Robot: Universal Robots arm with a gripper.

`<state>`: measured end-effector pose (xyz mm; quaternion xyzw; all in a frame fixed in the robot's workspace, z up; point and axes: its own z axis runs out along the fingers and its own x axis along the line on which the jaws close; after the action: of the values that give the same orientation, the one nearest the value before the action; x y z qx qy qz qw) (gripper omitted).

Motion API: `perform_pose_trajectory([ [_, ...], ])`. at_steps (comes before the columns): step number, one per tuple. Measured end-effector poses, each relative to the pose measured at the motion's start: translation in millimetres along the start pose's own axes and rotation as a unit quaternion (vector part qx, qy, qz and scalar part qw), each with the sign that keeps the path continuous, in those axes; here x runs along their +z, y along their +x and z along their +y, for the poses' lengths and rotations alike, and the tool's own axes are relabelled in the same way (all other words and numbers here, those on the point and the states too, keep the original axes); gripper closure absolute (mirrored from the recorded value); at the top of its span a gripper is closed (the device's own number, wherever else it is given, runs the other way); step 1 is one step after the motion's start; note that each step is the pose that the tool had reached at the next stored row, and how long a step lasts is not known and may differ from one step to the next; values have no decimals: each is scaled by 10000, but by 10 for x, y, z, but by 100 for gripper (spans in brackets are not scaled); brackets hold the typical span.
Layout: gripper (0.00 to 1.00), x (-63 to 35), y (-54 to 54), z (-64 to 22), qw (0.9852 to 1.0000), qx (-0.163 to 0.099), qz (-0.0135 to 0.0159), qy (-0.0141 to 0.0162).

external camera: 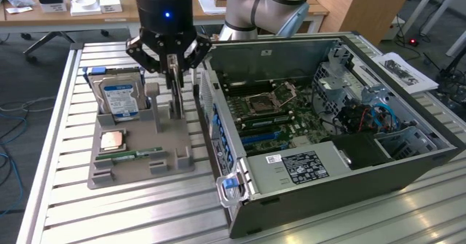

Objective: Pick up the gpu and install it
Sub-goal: 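Pick up the gpu and move the gpu toward the slot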

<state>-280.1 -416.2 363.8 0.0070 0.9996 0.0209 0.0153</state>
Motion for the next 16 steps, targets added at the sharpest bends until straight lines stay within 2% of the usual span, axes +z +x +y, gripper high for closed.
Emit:
perform_pose_trajectory([
  [7, 73, -306, -9, 13, 10000, 0, 0, 0],
  [16, 73, -559, -17, 23, 10000, 0, -2, 0],
])
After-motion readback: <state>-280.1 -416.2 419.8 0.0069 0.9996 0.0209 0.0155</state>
